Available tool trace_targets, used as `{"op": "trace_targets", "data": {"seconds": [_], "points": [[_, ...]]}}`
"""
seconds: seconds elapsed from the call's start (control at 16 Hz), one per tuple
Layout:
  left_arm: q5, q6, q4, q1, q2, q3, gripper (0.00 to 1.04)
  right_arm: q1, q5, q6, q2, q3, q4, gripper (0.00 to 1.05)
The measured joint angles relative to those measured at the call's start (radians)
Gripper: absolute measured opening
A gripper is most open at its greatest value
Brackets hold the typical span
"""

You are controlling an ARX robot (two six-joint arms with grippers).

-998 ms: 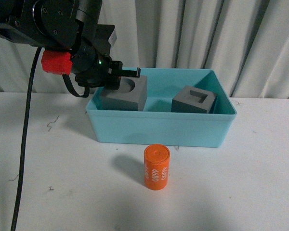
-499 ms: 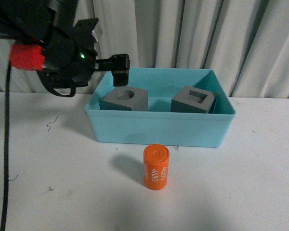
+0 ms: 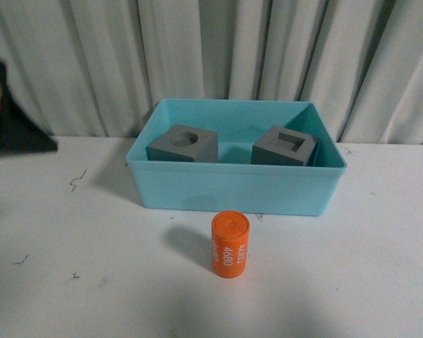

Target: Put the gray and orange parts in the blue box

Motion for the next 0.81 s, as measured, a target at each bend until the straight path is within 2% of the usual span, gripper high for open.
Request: {"op": "trace_targets", "data": {"seconds": [0.19,0.31,0.37,0.44,0.5,0.56,0.62,0.81], "points": [[-0.072,-0.062,-0.092,-0.024,-0.189,-0.156,0.98,0.0,0.0,0.0,0.0,0.0,0.0,0.98],[-0.128,-0.124,-0.152,-0.132,-0.336,-0.208,0.98,0.0,0.0,0.0,0.0,0.0,0.0,0.98],[-0.179,-0.159,-0.19,-0.22,-0.418,-0.227,0.98,0.0,0.0,0.0,0.0,0.0,0.0,0.98],[-0.377,-0.09,0.158,-0.35,-0.536,-0.381,0.88,0.0,-0.002,0.0,0.0,0.0,-0.001,0.98],[-0.499,0.013,0.376,-0.398,-0.642,-0.511,0.77,0.0,0.001,0.0,0.0,0.0,0.0,0.98],[-0.568,0.119,0.552,-0.336,-0.722,-0.61,0.63,0.0,0.001,0.0,0.0,0.0,0.0,0.98],[-0.56,0.151,0.601,-0.288,-0.756,-0.624,0.54,0.0,0.0,0.0,0.0,0.0,0.0,0.98],[-0.448,0.21,0.542,-0.199,-0.863,-0.661,0.2,0.0,0.0,0.0,0.0,0.0,0.0,0.98]]}}
